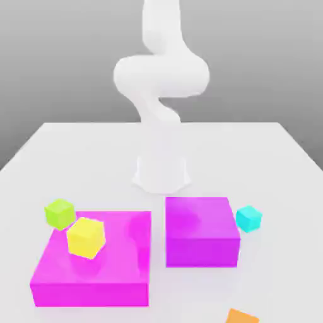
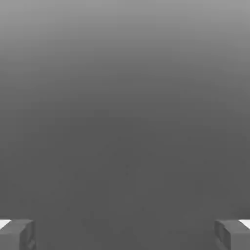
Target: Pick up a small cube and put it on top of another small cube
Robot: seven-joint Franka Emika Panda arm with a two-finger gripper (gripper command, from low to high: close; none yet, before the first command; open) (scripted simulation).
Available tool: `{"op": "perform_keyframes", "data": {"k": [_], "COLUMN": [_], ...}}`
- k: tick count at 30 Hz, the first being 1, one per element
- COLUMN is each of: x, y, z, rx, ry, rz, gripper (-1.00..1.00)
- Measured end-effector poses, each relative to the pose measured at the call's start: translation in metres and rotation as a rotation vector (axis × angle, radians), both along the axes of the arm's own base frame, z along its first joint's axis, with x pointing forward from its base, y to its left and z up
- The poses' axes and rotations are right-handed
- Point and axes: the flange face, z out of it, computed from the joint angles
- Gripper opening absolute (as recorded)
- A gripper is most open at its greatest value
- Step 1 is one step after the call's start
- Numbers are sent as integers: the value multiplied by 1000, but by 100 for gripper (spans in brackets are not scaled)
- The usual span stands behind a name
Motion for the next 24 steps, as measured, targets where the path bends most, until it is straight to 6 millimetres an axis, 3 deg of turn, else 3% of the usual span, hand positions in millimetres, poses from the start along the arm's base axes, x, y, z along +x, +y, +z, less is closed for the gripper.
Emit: {"op": "perform_keyframes", "data": {"k": [5,11,18,24], "x": [29,21,-36,-113], "y": [59,127,186,204], "z": [-98,-215,-341,-434], "rx": [-155,-330,-520,-668], "ry": [117,229,331,399], "rz": [319,710,1189,1613], "gripper": [0,0,0,0]}}
